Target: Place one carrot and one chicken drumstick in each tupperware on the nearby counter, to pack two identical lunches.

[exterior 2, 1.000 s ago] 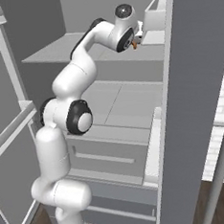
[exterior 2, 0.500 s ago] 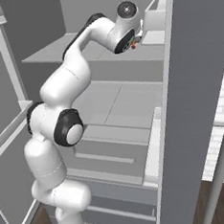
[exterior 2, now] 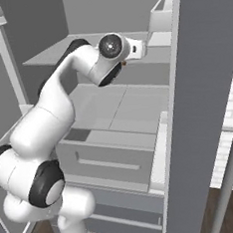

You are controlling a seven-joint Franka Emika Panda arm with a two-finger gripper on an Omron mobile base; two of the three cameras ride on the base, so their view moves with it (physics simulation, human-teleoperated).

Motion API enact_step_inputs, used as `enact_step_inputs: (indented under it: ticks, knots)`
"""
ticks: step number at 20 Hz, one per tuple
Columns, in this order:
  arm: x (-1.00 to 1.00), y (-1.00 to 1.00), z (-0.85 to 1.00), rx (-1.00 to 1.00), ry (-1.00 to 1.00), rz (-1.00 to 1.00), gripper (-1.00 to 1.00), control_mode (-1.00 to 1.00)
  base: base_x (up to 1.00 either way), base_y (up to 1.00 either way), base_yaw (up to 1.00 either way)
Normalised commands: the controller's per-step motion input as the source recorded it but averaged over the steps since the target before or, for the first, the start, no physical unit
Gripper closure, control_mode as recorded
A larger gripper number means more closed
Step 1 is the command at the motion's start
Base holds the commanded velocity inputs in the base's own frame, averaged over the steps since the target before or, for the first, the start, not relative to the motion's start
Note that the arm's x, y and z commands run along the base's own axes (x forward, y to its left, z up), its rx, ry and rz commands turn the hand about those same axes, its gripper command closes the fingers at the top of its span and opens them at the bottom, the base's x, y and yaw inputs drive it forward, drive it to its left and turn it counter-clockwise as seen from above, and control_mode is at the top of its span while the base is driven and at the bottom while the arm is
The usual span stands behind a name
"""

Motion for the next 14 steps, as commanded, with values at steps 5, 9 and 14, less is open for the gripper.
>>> enact_step_inputs:
  ticks: [5,9,14]
  knots:
    - [-1.00,0.44,0.34,-0.13,0.00,0.12,1.00,-1.00,0.00,0.00,0.00]
    - [-1.00,-0.01,-0.28,-0.24,0.30,0.11,1.00,-1.00,0.00,0.00,0.00]
    - [-1.00,-0.01,-1.00,-0.40,0.71,0.10,1.00,-1.00,0.00,0.00,0.00]
